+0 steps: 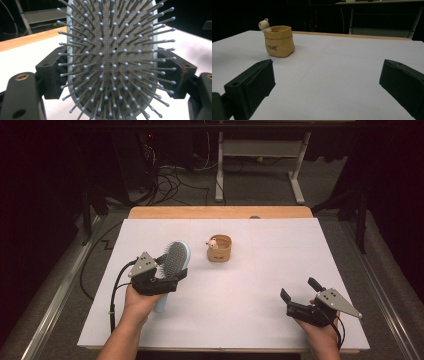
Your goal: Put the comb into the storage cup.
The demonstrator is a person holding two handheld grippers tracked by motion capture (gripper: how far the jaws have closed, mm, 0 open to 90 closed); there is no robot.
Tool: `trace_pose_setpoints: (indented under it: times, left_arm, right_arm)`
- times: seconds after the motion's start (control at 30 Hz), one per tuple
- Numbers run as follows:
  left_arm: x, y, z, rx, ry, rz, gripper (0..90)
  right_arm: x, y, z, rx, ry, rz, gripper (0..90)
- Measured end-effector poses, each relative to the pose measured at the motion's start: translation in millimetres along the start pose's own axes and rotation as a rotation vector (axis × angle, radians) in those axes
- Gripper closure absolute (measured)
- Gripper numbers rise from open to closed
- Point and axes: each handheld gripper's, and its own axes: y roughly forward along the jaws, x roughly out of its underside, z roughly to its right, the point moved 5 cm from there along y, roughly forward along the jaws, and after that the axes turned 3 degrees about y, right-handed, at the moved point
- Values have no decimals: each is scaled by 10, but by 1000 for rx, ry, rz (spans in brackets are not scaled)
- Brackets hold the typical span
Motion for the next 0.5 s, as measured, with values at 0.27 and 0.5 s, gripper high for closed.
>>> trace_pose_setpoints:
  times: [0.27, 0.5]
  left_arm:
    - [-18, -35, 59, -9, 28, 53, 202]
    - [-29, -21, 132, -4, 46, 83, 202]
  right_arm:
    - [-4, 2, 5, 1, 8, 2, 5]
    - [-10, -6, -4, -2, 2, 7, 5]
